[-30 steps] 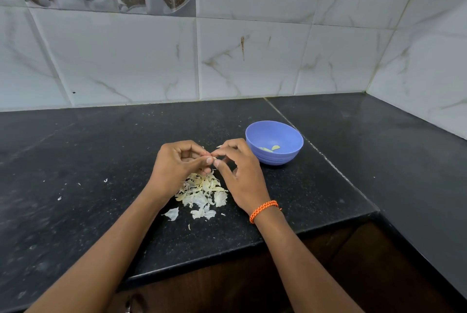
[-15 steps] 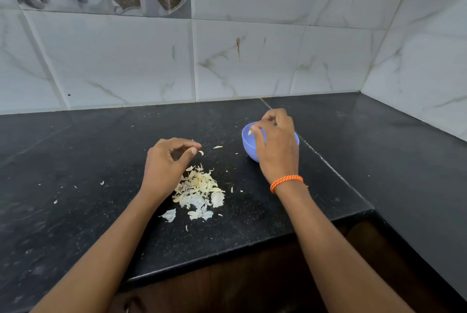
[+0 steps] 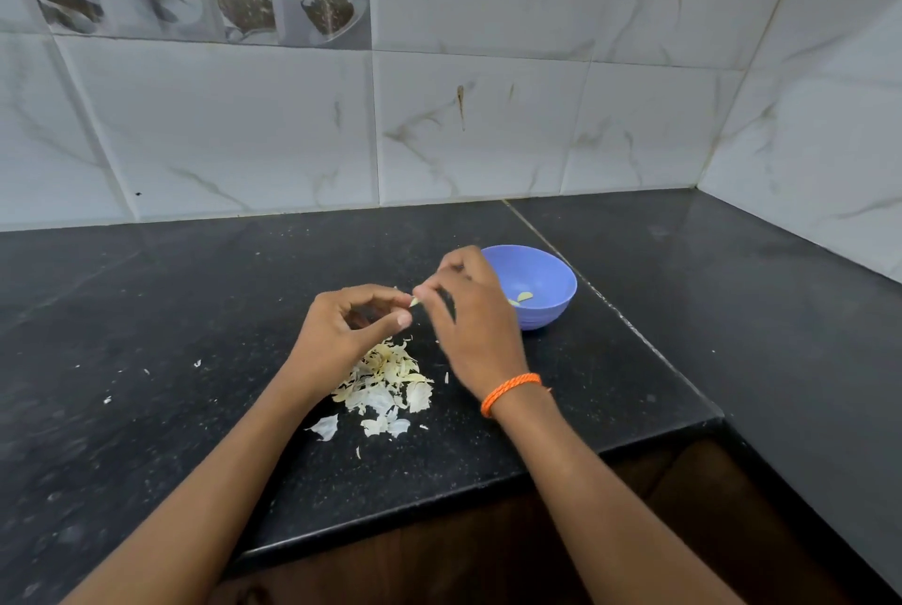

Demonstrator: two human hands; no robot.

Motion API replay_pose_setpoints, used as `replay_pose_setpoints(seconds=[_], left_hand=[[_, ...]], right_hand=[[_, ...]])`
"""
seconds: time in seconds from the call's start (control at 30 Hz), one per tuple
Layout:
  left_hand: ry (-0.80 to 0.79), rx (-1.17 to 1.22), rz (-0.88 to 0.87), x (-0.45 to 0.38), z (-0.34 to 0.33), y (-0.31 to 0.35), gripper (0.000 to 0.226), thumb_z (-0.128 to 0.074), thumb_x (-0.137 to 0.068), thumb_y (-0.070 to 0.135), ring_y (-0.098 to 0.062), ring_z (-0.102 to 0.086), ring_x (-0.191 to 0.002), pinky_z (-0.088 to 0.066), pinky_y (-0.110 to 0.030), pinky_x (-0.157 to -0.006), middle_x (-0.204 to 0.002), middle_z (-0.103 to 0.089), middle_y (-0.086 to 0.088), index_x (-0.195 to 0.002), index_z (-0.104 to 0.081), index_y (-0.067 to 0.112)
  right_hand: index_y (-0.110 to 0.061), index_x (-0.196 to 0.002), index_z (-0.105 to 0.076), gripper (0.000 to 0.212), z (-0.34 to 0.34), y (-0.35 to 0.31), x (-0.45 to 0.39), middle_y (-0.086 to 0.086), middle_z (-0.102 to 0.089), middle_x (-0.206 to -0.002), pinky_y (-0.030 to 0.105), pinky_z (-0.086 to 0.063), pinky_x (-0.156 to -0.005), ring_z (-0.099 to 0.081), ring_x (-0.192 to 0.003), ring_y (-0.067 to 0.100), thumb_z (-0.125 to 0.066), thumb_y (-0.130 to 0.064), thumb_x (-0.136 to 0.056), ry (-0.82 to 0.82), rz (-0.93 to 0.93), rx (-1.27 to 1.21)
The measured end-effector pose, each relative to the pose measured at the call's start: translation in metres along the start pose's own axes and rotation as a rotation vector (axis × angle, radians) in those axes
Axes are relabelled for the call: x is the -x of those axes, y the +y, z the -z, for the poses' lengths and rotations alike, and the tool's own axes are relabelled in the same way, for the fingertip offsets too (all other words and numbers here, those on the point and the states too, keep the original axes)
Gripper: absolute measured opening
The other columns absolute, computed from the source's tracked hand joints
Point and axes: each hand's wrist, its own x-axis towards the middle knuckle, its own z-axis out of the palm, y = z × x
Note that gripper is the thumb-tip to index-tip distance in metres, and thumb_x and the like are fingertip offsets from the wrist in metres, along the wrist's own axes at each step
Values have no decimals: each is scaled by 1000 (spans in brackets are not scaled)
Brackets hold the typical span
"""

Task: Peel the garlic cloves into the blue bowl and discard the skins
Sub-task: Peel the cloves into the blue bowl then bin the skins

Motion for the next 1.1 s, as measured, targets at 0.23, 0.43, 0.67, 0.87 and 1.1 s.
replay_pose_setpoints(seconds=[0.23, 0.43, 0.67, 0.87, 1.1], left_hand=[[4, -86, -22, 1, 3, 0, 5, -81, -95, 21, -14, -77, -83, -57, -25, -77, -92, -82, 2, -96, -85, 18], [165, -135, -4, -3, 9, -5, 12, -82, -96, 29, -15, -79, -83, -64, -40, -83, -85, -82, 6, -88, -86, 20], [211, -196, -12, -3, 9, -5, 10, -81, -97, 26, -8, -77, -80, -61, -30, -77, -84, -81, 11, -89, -85, 24], [140, -222, -24, -2, 9, -4, 3, -84, -94, 27, -9, -77, -82, -60, -31, -76, -88, -81, 13, -91, -85, 26], [134, -250, -15, -1, 8, -4, 3, -88, -90, 27, -10, -77, -80, -64, -40, -77, -86, -81, 13, -92, -85, 28]], right_hand=[[-17, -93, -75, 23, -29, 6, 12, -9, -51, -109, 30, -53, -79, -59, -96, 7, -66, -34, -104, 12, -110, -189], [-16, -91, -76, 20, -25, 17, 13, -5, -55, -108, 20, -48, -82, -60, -99, 9, -66, -27, -105, 10, -159, -250], [-20, -91, -81, 35, -22, 12, 15, -11, -58, -120, 30, -51, -93, -59, -113, 4, -55, -33, -110, -143, -171, -307], [-22, -86, -82, 5, -21, 11, 10, -6, -60, -118, 9, -44, -91, -60, -111, 2, -82, -18, -90, -136, -184, -273], [-22, -99, -80, 14, -18, 11, 6, -5, -64, -111, 16, -50, -87, -66, -97, 8, -73, -11, -96, -90, -206, -349]])
